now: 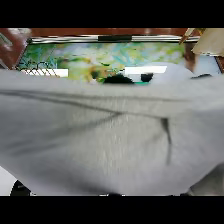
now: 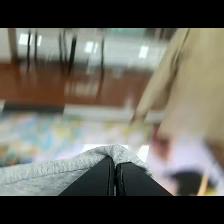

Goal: Fold the shirts.

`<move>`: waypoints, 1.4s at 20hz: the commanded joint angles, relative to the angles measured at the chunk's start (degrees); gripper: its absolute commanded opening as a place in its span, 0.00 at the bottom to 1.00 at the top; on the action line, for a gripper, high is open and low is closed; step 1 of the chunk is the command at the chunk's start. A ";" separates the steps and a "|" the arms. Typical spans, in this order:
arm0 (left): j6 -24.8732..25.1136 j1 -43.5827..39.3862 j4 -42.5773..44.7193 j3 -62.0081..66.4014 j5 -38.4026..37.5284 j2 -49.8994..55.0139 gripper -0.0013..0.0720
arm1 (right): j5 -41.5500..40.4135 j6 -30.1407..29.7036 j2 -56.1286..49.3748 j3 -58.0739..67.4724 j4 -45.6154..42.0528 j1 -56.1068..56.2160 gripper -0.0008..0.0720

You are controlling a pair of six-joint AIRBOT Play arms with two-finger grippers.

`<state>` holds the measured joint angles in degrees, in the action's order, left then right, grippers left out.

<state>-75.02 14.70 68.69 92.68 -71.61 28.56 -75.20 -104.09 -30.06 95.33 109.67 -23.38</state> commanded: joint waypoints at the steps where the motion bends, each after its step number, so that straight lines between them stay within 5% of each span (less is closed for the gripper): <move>1: 0.39 0.00 0.39 -15.26 -2.58 1.95 0.05 | -14.86 4.57 -7.89 -7.63 0.15 0.00 0.09; 6: -0.17 -2.36 -4.00 -31.39 8.96 16.17 0.06 | 5.01 5.79 -21.64 -27.52 12.33 0.20 0.09; 13: -0.92 -7.41 -14.82 -29.16 33.07 44.28 0.06 | 37.64 5.66 -48.11 -27.54 10.78 12.39 0.09; 18: -0.90 -12.04 -14.80 -28.22 48.22 52.78 0.06 | 55.19 5.44 -57.33 -27.54 9.99 16.87 0.09; 24: -0.85 -12.92 -14.75 -28.24 50.03 56.81 0.06 | 57.79 5.49 -58.34 -27.54 8.66 17.07 0.09; 28: 3.80 -12.57 -14.45 -28.06 40.87 56.98 0.06 | 45.70 5.51 -57.81 -27.54 7.89 16.96 0.09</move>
<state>-74.83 2.04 54.06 64.47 -25.06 84.99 -22.22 -98.61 -87.99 67.81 118.48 -6.46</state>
